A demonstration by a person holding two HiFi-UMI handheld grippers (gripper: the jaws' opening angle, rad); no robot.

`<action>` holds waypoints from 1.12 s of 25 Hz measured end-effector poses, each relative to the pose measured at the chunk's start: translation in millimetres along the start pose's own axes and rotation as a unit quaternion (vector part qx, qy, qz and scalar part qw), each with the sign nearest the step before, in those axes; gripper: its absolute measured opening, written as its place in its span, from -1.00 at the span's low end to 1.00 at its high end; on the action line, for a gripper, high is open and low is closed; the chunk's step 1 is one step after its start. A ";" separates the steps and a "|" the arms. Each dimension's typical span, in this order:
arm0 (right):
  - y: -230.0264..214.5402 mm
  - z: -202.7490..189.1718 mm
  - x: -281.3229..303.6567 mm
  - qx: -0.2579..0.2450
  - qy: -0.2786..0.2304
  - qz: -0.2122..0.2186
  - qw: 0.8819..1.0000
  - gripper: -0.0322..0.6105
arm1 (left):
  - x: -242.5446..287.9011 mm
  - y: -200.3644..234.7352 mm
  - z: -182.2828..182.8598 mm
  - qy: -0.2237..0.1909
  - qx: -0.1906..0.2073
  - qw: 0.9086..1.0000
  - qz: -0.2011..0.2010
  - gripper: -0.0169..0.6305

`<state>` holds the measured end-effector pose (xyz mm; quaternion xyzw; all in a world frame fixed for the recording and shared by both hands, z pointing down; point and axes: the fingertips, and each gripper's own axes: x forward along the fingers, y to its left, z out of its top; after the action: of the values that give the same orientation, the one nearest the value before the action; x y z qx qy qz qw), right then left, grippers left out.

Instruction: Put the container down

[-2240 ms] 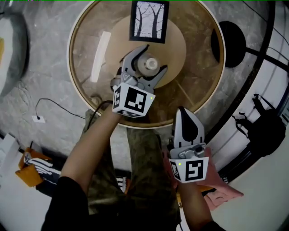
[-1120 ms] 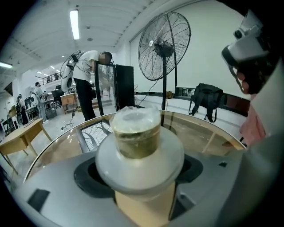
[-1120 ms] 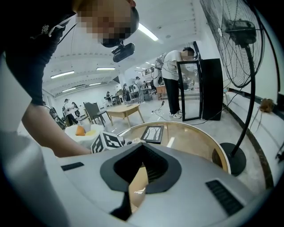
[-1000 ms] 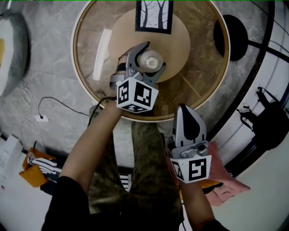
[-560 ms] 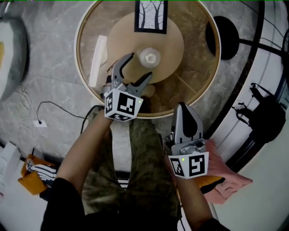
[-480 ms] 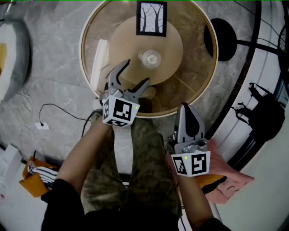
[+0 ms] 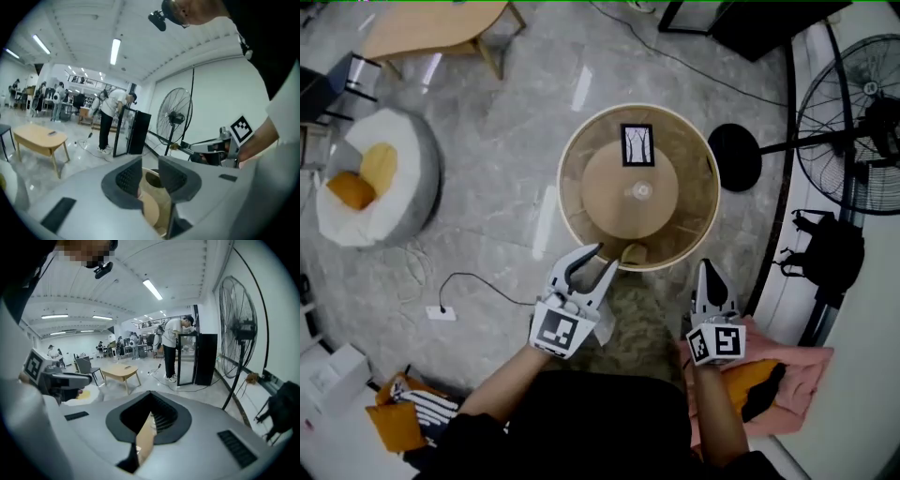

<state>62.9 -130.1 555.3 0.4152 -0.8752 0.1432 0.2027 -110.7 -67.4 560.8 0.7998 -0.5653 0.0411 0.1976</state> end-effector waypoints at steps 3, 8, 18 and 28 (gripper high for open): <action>21.7 59.4 -52.4 0.005 -0.028 -0.016 0.999 -0.83 | -62.0 -10.3 73.5 -0.013 -0.009 1.000 0.020 -0.77; 53.0 138.0 -108.6 -0.034 -0.060 -0.053 0.996 -0.83 | -126.6 -8.8 159.0 -0.049 0.015 0.998 0.034 -0.84; 57.2 213.0 -156.7 -0.026 -0.120 -0.057 0.991 -0.84 | -163.3 -18.0 246.8 -0.094 0.084 0.988 0.086 -0.85; 7.2 253.3 -161.4 -0.072 -0.161 -0.004 0.984 -0.84 | -115.5 -86.9 249.7 -0.107 0.101 0.985 0.089 -0.85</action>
<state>90.0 -123.9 256.2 0.4203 -0.9030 0.0100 0.0887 -111.4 -30.7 274.6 0.7618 -0.6452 0.0301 0.0498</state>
